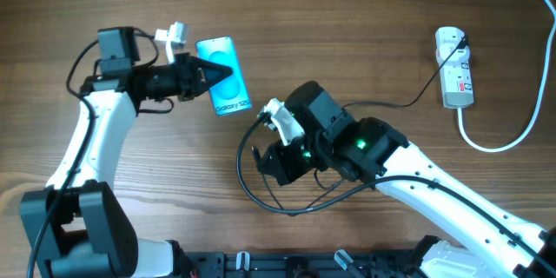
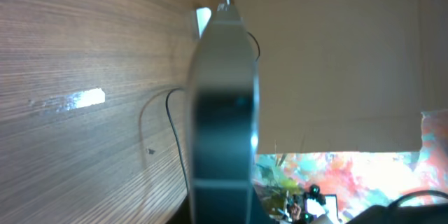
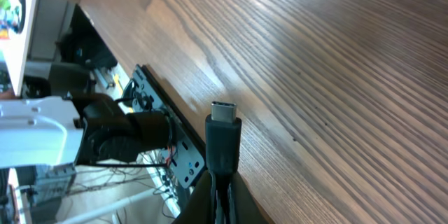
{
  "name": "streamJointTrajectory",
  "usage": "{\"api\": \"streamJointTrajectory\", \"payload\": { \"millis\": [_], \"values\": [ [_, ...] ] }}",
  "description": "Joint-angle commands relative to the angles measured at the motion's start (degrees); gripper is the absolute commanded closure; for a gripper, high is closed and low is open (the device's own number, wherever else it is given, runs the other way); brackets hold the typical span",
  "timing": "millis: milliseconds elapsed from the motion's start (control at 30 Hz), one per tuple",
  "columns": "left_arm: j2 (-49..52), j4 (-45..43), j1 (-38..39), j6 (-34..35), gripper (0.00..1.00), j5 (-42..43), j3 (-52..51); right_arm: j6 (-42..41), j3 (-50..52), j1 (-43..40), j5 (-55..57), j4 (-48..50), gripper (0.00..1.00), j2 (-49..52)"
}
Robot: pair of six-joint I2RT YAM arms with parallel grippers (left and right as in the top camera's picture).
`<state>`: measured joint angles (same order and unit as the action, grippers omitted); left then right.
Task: Plug charger to phone and switch on socket
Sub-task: 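Bring the USB-C plug up to the phone's bottom port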
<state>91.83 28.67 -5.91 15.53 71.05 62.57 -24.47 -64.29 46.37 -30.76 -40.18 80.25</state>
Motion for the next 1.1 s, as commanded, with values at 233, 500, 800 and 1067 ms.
{"api": "streamJointTrajectory", "payload": {
  "millis": [233, 500, 800, 1067],
  "values": [
    [-0.28, -2.32, 8.66, 7.19, 0.96, -0.17, 0.0, 1.86, -1.88, -0.33, 3.02, 1.31, 0.96, 0.44],
    [-0.28, -2.43, 8.63, 4.15, 0.96, 0.09, 0.0, 1.97, -1.88, -0.33, 8.15, 3.63, 0.96, 0.44],
    [-0.26, -7.08, 6.99, 2.45, 0.96, 8.0, 0.0, 6.45, -1.88, -2.97, -0.61, 3.58, 0.96, 0.44],
    [-0.26, -6.73, 6.97, 2.97, 0.96, 6.54, 0.0, 4.5, -1.86, -2.95, 4.9, 3.96, 0.96, 0.44]
  ]
}}
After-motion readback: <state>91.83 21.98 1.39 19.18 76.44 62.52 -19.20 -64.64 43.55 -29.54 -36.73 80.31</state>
